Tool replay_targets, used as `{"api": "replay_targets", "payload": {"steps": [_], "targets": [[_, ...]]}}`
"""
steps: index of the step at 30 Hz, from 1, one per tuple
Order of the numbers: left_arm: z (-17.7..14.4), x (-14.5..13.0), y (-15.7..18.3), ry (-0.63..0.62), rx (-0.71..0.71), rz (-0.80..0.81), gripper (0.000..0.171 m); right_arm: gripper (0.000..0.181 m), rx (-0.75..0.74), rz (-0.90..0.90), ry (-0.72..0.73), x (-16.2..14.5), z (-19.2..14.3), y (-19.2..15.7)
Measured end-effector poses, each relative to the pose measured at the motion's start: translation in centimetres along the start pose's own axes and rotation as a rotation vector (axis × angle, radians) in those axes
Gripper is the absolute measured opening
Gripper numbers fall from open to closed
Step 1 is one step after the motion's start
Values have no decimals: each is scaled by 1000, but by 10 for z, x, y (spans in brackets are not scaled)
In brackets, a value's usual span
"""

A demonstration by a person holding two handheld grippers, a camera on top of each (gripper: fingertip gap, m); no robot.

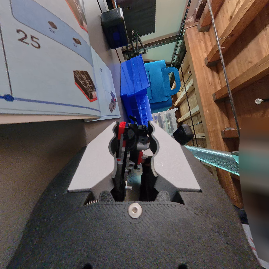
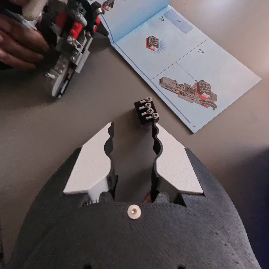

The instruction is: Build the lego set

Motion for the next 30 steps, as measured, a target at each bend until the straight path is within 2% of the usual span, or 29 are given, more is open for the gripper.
{"api": "replay_targets", "payload": {"steps": [11, 16, 21, 25, 30], "targets": [[5, 0, 0, 21, 9, -26, 39, 53, -4, 7, 49, 7, -11, -7], [15, -3, 7, 68, 5, -37, 39, 56, 52, 44, 172, 21, -15, -27], [26, -10, 10, 116, -2, -64, 39, 71, 88, 95, 295, 38, -11, -58], [30, -14, 12, 142, -3, -72, 39, 75, 26, 94, 274, 40, 4, -68], [31, -16, 15, 153, -8, -83, 39, 67, -40, 35, 205, 40, 18, -70]]}}
Point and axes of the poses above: each gripper's, where its closed fingertips meet, z out along the fingers, x out of its top, y = z × x across the jaws, the point moved 4 cm from there along -z, back along the fingers, and after that the axes turned 1 degree about -z, right-handed, at the moved point
